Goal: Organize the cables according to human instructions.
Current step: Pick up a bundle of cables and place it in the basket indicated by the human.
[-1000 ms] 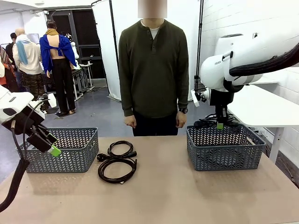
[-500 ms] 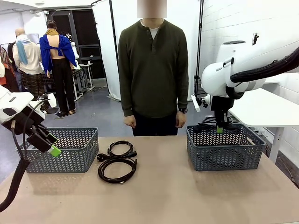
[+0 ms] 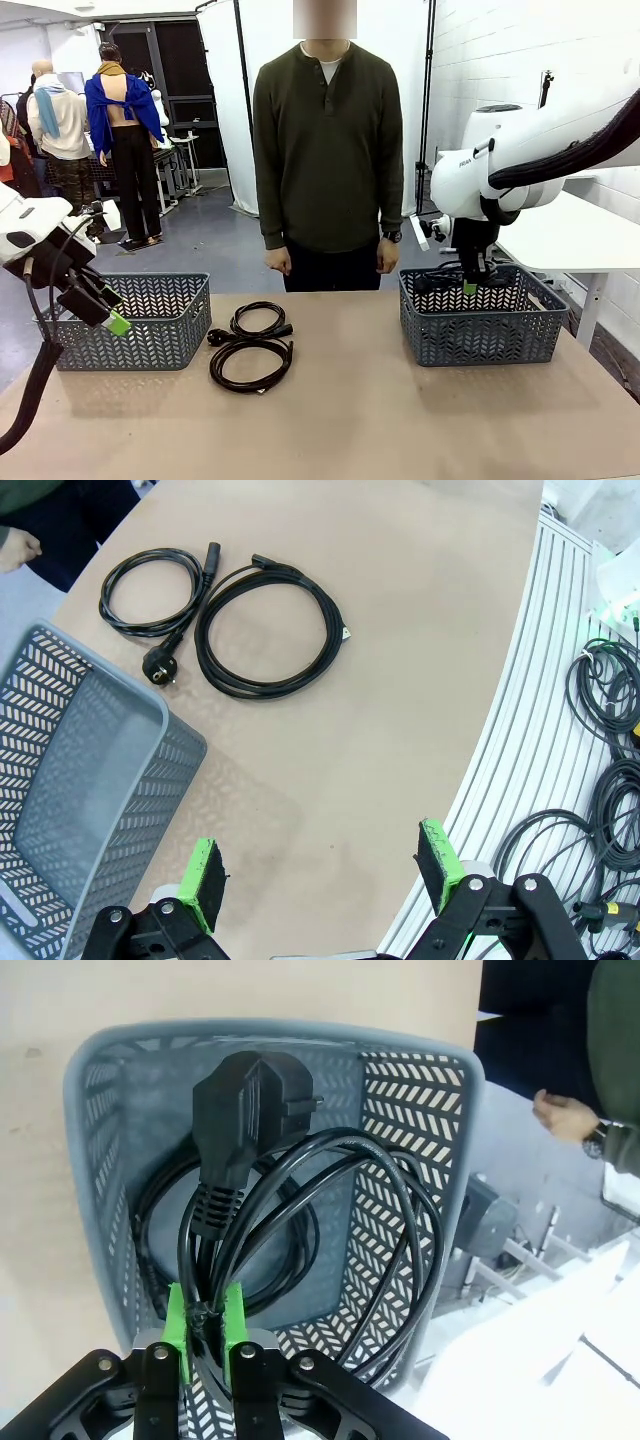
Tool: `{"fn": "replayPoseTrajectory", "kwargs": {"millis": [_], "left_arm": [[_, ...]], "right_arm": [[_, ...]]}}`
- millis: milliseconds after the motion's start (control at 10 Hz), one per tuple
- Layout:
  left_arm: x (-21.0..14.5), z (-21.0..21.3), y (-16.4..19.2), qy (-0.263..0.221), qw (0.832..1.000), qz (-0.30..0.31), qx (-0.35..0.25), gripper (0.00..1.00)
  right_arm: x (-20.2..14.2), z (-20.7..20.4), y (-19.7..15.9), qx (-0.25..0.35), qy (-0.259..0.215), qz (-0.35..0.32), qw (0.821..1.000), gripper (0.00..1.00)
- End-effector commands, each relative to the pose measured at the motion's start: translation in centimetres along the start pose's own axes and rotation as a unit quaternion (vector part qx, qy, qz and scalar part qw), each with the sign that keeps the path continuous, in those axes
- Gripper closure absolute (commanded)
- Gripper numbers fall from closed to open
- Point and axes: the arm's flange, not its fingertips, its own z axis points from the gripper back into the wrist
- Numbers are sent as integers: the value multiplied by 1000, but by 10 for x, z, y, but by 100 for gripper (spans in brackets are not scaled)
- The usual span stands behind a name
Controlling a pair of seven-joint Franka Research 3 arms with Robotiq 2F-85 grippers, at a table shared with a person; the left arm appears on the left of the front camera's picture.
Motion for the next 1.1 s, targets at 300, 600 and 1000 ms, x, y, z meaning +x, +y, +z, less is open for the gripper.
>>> {"fn": "replayPoseTrajectory", "kwargs": {"millis": [300, 600, 1000], "left_arm": [[-1, 0, 1, -6, 1000, 0, -10, 0], [-1, 0, 1, -6, 1000, 0, -10, 0], [-1, 0, 1, -6, 1000, 0, -10, 0]], "right_arm": [[-12, -21, -12, -11, -4, 11, 1000, 100], [-10, -23, -16, -4, 1, 5, 1000, 74], [-10, -14, -17, -2, -4, -10, 1000, 0]]}}
